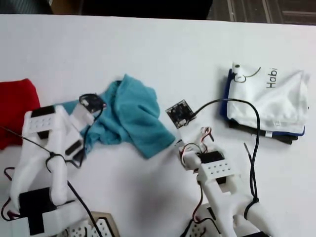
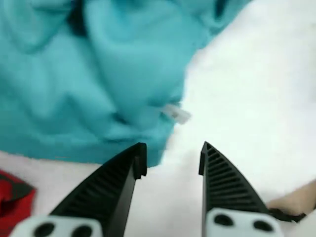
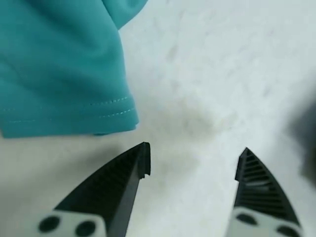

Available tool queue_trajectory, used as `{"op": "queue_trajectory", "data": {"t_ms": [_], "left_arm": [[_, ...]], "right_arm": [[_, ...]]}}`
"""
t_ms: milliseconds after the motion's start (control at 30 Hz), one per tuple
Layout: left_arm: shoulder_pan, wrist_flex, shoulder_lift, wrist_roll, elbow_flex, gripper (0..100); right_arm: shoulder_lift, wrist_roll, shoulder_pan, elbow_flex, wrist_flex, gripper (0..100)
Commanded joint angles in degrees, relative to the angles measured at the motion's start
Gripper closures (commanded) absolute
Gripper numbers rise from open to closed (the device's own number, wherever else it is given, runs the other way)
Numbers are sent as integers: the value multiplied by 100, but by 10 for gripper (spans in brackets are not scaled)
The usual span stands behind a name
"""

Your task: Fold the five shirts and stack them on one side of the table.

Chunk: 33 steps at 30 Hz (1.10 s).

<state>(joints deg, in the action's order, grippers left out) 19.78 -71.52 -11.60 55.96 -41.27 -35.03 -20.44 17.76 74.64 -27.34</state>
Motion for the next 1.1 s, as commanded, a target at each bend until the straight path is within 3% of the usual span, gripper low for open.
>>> {"op": "queue_trajectory", "data": {"t_ms": [0,167,400,767,833,933,1067], "left_arm": [[-79,-70,9,-62,84,805],[88,334,9,-26,-75,805],[774,897,18,721,-347,805],[448,1222,18,738,-840,806],[466,1240,18,738,-813,840],[466,1459,18,721,-831,977],[484,1547,-26,695,-804,977]], "right_arm": [[-189,53,13,-44,110,715],[-189,53,4,-44,110,715],[-189,53,4,-44,110,715],[-189,53,4,-44,110,715],[-189,53,4,-44,110,715],[-189,26,4,-44,101,715],[-251,26,13,-53,101,715]]}}
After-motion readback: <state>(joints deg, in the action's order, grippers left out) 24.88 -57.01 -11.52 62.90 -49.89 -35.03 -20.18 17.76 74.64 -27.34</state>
